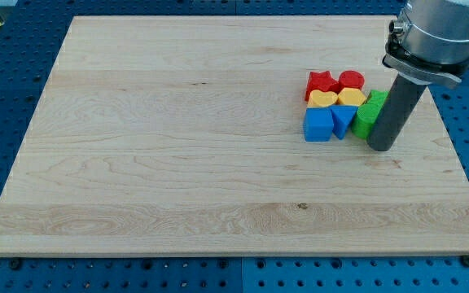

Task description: Move the green star into the group of blocks

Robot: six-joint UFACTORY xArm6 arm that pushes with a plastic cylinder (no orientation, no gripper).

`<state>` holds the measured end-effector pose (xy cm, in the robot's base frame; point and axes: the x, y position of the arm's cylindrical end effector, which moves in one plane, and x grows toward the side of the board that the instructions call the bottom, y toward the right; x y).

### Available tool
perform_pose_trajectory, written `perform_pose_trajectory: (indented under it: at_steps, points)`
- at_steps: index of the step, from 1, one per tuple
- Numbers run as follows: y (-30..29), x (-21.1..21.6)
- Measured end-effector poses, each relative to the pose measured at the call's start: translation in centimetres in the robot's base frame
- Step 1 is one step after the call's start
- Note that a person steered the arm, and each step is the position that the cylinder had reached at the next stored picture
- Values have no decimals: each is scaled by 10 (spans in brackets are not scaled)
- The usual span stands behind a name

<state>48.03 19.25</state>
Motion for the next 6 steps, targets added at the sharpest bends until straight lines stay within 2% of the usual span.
perform_pose_trajectory:
  at_steps: [2, 3, 4, 6]
  points:
    - [29, 4]
    - [32, -7]
    - [33, -37]
    - [37, -48]
